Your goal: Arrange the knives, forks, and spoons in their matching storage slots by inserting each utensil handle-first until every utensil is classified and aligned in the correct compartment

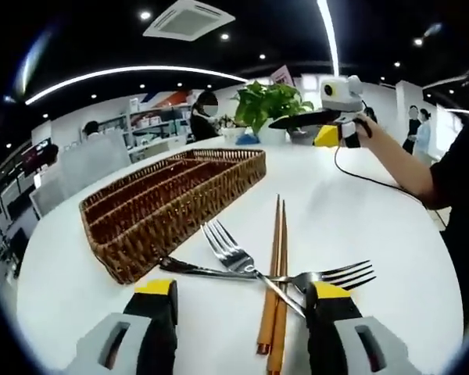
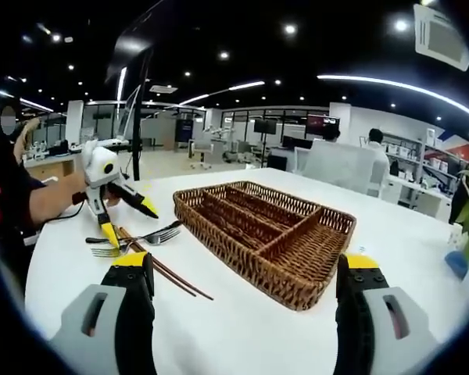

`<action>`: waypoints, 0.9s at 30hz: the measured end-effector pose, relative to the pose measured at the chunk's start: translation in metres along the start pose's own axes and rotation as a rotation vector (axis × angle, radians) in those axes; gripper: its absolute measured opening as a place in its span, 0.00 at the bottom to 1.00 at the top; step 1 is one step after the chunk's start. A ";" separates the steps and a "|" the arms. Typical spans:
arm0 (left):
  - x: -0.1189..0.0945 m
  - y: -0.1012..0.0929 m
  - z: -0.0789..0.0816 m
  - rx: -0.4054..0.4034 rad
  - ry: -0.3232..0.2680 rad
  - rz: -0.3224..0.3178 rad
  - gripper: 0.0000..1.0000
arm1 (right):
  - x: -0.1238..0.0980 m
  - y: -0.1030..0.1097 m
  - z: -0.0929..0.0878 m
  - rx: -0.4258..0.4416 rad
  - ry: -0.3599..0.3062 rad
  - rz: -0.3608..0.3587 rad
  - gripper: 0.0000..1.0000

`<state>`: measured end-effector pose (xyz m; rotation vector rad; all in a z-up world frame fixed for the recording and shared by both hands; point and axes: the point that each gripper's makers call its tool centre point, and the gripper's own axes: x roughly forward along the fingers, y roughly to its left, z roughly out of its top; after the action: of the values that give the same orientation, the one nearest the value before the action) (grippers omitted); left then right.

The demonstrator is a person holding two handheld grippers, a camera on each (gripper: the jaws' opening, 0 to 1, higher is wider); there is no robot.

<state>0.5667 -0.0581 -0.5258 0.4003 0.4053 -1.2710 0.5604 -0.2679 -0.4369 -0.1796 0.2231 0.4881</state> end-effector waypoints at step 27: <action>0.004 -0.020 0.003 -0.114 0.015 -0.089 0.07 | 0.001 0.001 -0.002 0.000 0.004 0.006 0.99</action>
<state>0.5481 -0.0683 -0.5264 0.2981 0.5100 -1.3254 0.5609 -0.2672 -0.4387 -0.1805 0.2279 0.4935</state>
